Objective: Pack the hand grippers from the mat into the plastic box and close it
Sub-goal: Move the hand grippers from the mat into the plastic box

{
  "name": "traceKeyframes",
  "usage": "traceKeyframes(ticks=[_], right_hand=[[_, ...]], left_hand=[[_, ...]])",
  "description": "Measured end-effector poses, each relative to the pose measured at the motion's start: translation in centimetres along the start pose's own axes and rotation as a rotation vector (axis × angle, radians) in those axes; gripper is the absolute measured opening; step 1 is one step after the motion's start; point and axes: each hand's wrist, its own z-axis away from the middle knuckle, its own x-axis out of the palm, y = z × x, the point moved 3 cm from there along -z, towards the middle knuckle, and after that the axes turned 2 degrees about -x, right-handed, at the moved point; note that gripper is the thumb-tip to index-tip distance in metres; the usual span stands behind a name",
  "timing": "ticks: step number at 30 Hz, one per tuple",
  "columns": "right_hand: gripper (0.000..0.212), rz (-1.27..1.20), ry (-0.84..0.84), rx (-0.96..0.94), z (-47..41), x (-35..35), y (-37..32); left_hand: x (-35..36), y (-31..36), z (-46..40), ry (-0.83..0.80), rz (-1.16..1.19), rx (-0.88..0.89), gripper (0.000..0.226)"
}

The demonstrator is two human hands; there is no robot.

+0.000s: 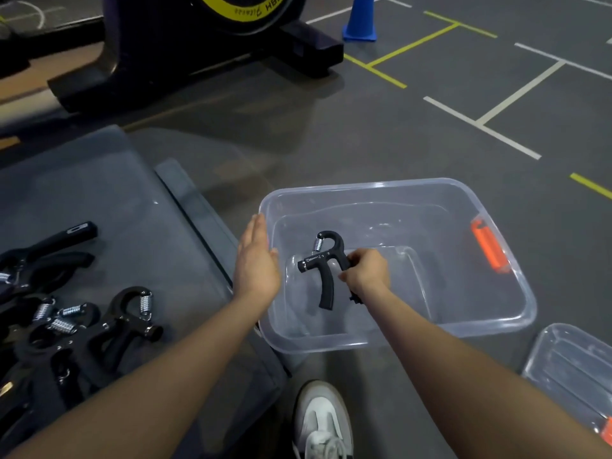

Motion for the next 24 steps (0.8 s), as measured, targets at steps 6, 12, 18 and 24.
traceKeyframes(ticks=[6, 12, 18, 24], right_hand=[[0.020, -0.030, -0.075, 0.037, -2.8, 2.3, -0.9], [0.025, 0.048, -0.105, 0.041, -4.6, 5.6, 0.6], [0.029, 0.055, -0.113, 0.032, -5.7, 7.7, 1.7], [0.026, 0.079, -0.140, -0.018, -6.1, 8.3, 1.4]], left_hand=[[1.6, -0.2, -1.0, -0.085, -0.146, 0.140, 0.079], [1.3, -0.6, 0.1, -0.056, -0.129, 0.168, 0.089], [1.1, -1.2, 0.4, -0.054, -0.126, 0.176, 0.087], [1.3, -1.0, 0.3, -0.037, -0.135, 0.175, 0.085]])
